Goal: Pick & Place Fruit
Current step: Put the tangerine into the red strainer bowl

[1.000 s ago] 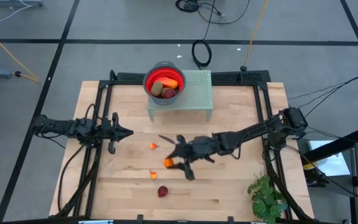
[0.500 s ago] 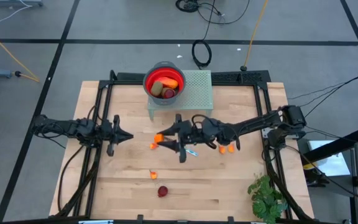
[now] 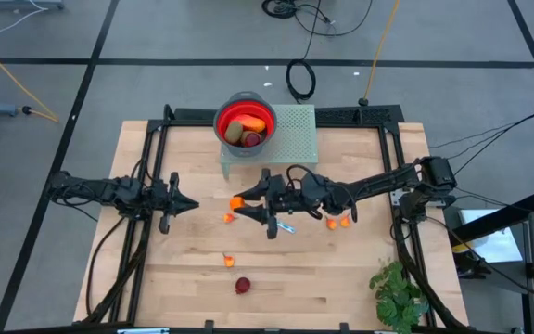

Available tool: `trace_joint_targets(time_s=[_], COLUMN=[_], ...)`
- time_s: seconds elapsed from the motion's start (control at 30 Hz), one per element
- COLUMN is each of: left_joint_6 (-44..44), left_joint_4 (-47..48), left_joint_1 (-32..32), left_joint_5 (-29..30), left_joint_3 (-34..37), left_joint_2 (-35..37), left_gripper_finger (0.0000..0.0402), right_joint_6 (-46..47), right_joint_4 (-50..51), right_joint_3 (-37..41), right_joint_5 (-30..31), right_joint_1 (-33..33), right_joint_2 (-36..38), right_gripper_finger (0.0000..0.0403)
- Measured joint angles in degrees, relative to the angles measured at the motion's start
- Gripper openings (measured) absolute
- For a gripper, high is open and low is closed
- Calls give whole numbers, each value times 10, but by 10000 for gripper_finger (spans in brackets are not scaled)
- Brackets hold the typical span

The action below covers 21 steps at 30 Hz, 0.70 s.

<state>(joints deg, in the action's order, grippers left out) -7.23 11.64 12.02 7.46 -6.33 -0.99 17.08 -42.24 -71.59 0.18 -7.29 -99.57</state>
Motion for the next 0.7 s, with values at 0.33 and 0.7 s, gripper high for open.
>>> trace_joint_targets(time_s=[0.33, 0.7], left_joint_6=[-1, -1], left_joint_4=[0, 0], left_joint_1=[0, 0], left_joint_5=[0, 0], left_joint_3=[0, 0], left_joint_2=[0, 0], left_gripper_finger=[21, 21], right_joint_6=[358, 618], right_joint_4=[0, 0], right_joint_3=[0, 0], right_joint_5=[2, 1], right_joint_1=[16, 17], right_joint_2=[0, 0], right_gripper_finger=[157, 157])
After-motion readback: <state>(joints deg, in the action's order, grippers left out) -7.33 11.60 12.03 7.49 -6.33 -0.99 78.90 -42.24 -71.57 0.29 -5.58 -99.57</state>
